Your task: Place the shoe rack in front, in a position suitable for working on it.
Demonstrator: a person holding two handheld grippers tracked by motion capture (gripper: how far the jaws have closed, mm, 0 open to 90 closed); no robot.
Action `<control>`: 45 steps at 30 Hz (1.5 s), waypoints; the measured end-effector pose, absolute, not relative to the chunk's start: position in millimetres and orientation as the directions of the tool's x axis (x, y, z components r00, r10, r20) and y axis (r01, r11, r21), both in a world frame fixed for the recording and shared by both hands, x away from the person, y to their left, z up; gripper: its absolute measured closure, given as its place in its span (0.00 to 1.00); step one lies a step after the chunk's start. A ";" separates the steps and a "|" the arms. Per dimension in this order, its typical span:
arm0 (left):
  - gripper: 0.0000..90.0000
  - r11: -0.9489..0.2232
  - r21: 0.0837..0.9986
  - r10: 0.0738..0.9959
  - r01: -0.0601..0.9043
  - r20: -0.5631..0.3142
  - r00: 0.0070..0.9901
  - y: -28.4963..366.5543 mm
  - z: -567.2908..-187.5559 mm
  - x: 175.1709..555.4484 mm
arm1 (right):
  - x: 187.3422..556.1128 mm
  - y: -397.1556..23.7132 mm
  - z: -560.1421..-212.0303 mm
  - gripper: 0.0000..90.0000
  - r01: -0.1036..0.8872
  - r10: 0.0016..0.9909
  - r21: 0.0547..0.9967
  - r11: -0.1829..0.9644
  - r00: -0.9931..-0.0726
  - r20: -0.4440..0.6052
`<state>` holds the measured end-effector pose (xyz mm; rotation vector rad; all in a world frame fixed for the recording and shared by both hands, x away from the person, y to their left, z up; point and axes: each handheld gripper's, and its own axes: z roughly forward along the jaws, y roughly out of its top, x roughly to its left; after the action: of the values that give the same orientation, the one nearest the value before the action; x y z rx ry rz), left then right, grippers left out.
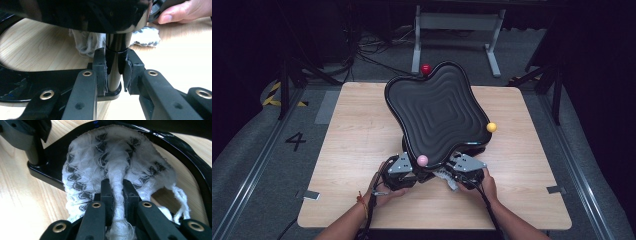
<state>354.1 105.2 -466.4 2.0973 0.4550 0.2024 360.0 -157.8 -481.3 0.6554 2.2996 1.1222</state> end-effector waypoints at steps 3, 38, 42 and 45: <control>0.83 -0.483 0.843 0.394 0.238 -0.034 0.918 105.5 -466.5 354.7 | 360.8 -159.7 -481.3 0.91 0.204 0.614 0.813 0.546 -0.757 -0.223; 0.83 -0.487 0.842 0.376 0.233 -0.038 0.926 104.4 -466.9 354.5 | 388.4 -220.3 -481.1 0.91 0.330 0.752 0.799 0.502 -0.622 -0.216; 0.83 -0.483 0.843 0.380 0.237 -0.042 0.924 103.8 -467.1 353.8 | 392.0 -226.4 -481.8 0.91 0.336 0.767 0.799 0.499 -0.600 -0.227; 0.83 -0.482 0.843 0.380 0.237 -0.043 0.924 103.8 -467.2 353.8 | 393.7 -233.5 -482.7 0.91 0.353 0.780 0.796 0.492 -0.584 -0.223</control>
<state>353.8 103.8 -467.2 2.0958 0.4397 0.1829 393.7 -233.5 -482.7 0.9291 2.1635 0.9688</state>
